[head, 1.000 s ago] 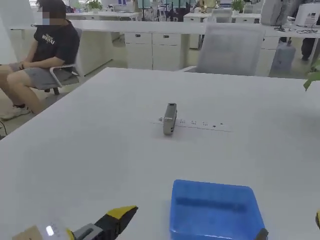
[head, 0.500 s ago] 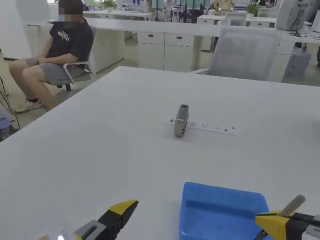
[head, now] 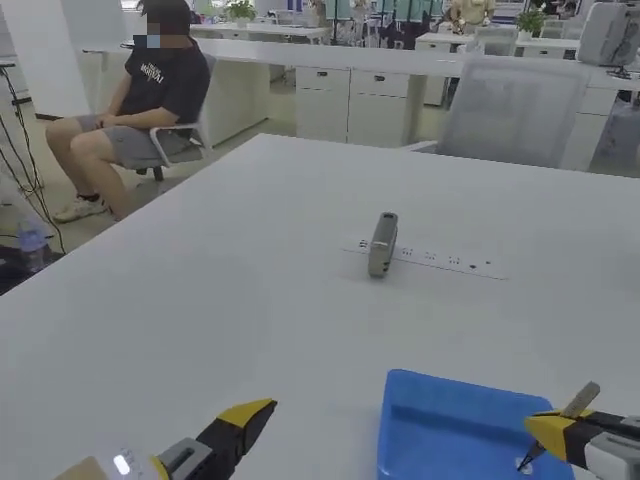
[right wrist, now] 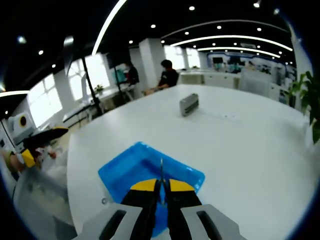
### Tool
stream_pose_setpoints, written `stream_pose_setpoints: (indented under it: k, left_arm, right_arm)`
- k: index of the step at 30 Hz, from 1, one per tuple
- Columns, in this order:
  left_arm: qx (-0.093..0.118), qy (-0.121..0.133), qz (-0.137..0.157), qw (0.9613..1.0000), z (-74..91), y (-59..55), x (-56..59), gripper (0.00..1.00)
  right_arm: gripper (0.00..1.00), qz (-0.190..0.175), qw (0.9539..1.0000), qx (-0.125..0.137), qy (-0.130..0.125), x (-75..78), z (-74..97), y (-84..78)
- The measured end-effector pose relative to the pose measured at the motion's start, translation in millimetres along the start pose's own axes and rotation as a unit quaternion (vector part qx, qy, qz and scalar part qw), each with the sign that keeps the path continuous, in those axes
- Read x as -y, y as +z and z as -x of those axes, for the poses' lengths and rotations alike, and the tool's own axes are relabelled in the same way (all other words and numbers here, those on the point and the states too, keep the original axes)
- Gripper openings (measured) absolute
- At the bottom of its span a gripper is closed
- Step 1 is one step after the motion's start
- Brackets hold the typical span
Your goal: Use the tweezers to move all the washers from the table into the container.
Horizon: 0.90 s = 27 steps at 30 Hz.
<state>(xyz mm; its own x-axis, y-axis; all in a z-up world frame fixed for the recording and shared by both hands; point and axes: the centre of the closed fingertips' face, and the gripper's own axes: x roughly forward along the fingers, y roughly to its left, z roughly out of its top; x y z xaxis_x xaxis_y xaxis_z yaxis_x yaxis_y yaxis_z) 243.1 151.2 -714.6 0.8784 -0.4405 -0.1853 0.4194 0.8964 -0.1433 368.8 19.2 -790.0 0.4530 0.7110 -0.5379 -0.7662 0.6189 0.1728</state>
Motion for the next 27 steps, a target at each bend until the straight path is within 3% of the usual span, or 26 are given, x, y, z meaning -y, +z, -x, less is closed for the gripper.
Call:
stream_pose_setpoints:
  k: [3, 10, 13, 19, 27]
  left_arm:
    - [-0.001, 0.0, 0.001, 1.0, 0.4, -0.5, 0.0, 0.79]
    - [0.002, 0.002, 0.011, 0.9999, 2.4, -0.3, -3.0, 0.75]
    - [0.02, 0.008, 0.016, 0.9996, 6.0, 6.1, -5.5, 0.72]
    - [0.021, 0.01, 0.021, 0.9995, 6.2, 6.3, -7.2, 0.71]
    - [0.013, 0.007, 0.014, 0.9998, 5.5, 3.9, -5.0, 0.7]
  right_arm:
    - [0.03, 0.025, 0.9996, -0.01, -0.006, 3.4, -5.0, -5.8]
    - [0.03, 0.046, 0.9988, -0.012, -0.007, 8.1, -8.4, -11.4]
    - [0.03, 0.066, 0.9975, -0.021, -0.011, 11.2, -7.1, -15.0]
    - [0.03, 0.055, 0.9984, 0.003, -0.013, 6.6, 5.2, -5.8]
    - [0.03, 0.058, 0.9971, 0.048, 0.005, -28.0, 33.6, 19.3]
